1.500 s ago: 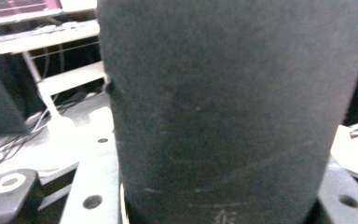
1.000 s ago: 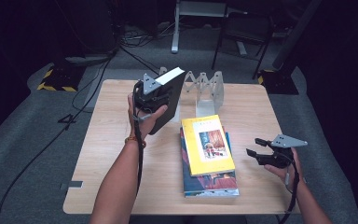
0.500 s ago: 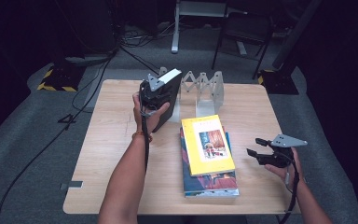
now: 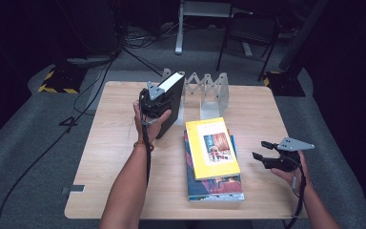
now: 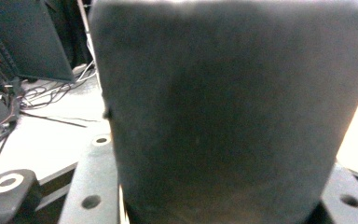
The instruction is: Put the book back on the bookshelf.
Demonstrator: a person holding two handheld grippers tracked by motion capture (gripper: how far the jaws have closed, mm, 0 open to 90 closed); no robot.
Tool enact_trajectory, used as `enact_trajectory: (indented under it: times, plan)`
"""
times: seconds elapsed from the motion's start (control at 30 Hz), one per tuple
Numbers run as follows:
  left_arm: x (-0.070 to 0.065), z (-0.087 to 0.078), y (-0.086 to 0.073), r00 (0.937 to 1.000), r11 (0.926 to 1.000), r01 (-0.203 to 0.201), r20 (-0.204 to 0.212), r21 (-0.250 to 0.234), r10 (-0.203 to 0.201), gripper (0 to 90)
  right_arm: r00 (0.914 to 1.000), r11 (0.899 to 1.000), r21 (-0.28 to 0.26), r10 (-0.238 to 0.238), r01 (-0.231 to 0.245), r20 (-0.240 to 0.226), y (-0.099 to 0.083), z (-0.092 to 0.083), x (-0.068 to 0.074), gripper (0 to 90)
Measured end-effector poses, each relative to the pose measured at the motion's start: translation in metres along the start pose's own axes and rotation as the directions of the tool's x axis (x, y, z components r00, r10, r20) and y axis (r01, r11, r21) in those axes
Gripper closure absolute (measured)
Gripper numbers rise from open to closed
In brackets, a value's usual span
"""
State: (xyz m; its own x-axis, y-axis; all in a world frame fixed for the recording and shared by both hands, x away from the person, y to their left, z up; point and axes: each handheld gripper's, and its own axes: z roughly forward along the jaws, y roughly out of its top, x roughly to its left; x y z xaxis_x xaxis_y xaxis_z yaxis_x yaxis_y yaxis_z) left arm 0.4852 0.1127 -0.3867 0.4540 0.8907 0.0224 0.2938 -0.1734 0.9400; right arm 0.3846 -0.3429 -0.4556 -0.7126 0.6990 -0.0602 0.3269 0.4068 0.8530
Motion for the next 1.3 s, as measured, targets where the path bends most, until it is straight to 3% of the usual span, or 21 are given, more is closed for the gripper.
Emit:
enact_trajectory:
  times: [0.4, 0.5, 0.67, 0.8, 0.87, 0.97, 1.1, 1.3]
  plan:
    - [0.006, -0.017, -0.02, 0.9994, 0.9994, 0.034, 0.004, 0.0, -0.034, 50.2, 1.0, 1.0, 0.017, -0.002, 0.002, -0.001, 0.0, 0.003, 0.001, 36.4]
    - [0.006, -0.018, -0.02, 0.9997, 0.9997, 0.023, 0.012, 0.002, -0.023, 50.0, 1.0, 1.0, 0.023, 0.0, 0.0, -0.004, 0.0, 0.003, 0.002, 36.2]
    - [0.005, -0.02, -0.018, 0.9996, 0.9996, -0.021, 0.02, 0.019, 0.02, 48.9, 1.0, 1.0, 0.028, 0.003, -0.002, -0.006, -0.001, 0.004, 0.002, 36.0]
    - [0.007, -0.021, -0.015, 0.9995, 0.9997, -0.016, 0.028, 0.017, 0.015, 48.2, 1.0, 1.0, 0.031, 0.001, -0.001, -0.007, -0.001, 0.004, 0.001, 35.9]
    - [0.009, -0.023, -0.009, 0.999, 0.9999, -0.005, 0.044, -0.009, 0.005, 47.0, 1.0, 0.999, 0.032, 0.001, -0.001, -0.009, -0.001, 0.005, 0.002, 35.8]
    - [0.008, -0.024, -0.001, 0.9988, 0.9997, -0.02, 0.044, -0.017, 0.021, 46.1, 1.0, 0.999, 0.039, -0.002, 0.002, -0.008, -0.001, 0.005, 0.002, 35.8]
    - [0.008, -0.022, 0.008, 0.997, 0.9979, -0.062, 0.047, 0.019, 0.061, 46.3, 0.9999, 0.999, 0.039, -0.005, 0.005, -0.016, -0.001, 0.005, 0.002, 35.7]
    - [0.009, -0.019, 0.013, 0.9961, 0.9966, -0.066, 0.063, 0.05, 0.063, 44.8, 0.9997, 0.999, 0.048, 0.0, 0.002, -0.026, -0.002, 0.006, 0.002, 35.7]
